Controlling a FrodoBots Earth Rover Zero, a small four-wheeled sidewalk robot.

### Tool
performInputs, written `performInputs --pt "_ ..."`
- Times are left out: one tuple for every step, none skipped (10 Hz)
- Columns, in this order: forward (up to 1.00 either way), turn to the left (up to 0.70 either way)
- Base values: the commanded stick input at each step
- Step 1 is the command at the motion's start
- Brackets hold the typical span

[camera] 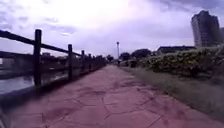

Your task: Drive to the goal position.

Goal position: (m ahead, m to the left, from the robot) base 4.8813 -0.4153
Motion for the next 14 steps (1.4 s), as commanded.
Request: performInputs --pt "1.0 0.27" --pt "1.0 0.04" --pt "1.0 0.0" --pt "1.0 0.0" --pt "1.0 0.0" --pt "1.0 0.0" --pt "1.0 0.0" --pt "1.0 0.0" --pt "1.0 0.0" --pt "1.0 0.0" --pt "1.0 0.0" --pt "1.0 0.0" --pt "1.0 0.0" --pt "1.0 0.0"
